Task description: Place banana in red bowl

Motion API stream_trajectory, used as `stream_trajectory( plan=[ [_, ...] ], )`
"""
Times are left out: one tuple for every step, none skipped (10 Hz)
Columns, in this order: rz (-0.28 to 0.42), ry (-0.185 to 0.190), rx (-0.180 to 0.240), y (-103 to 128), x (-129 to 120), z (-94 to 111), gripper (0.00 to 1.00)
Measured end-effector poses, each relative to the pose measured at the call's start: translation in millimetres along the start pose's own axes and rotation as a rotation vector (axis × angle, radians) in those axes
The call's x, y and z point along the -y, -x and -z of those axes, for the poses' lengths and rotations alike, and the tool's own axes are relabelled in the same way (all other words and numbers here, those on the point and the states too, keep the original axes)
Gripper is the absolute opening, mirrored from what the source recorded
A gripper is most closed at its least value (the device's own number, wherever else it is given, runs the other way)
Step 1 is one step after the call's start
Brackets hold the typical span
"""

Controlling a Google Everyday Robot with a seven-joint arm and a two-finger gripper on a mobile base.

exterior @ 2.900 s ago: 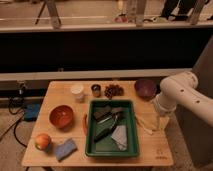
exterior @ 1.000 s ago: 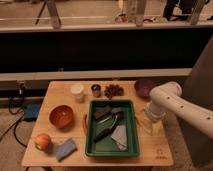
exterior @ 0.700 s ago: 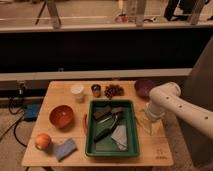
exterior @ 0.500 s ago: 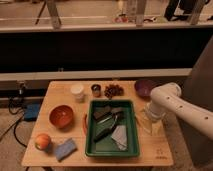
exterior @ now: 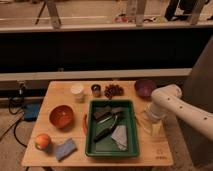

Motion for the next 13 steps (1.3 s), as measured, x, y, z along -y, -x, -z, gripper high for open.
stream_trajectory(
  plan=[
    [0.0,0.001,0.003,-1.3,1.1,-3.3,0.8],
    [0.001,0.0,0.006,-2.7,2.2,-7.1,0.8],
    [-0.001,0.001,0.008,-5.9,1.8,-10.6,0.8],
    [-0.006,0.001,0.012,-8.6,1.0,-13.6,0.8],
    [-0.008,0.0,0.017,-9.7,2.0,-14.5,0.8],
    [-0.011,0.001,0.022,-10.5,2.2,-17.6,0.8],
    [-0.012,0.0,0.026,-10.8,3.4,-19.5,0.8],
    [-0.012,-0.001,0.031,-12.0,5.2,-22.5,0.8],
    [-0.012,0.0,0.035,-13.3,4.3,-24.8,0.78],
    [-0.014,-0.001,0.04,-15.3,3.4,-26.0,0.72],
    [-0.017,-0.002,0.045,-16.6,2.6,-28.7,0.68],
    [-0.018,-0.003,0.049,-17.2,3.0,-30.0,0.68],
    [-0.016,-0.003,0.052,-17.9,3.4,-31.9,0.67]
  ],
)
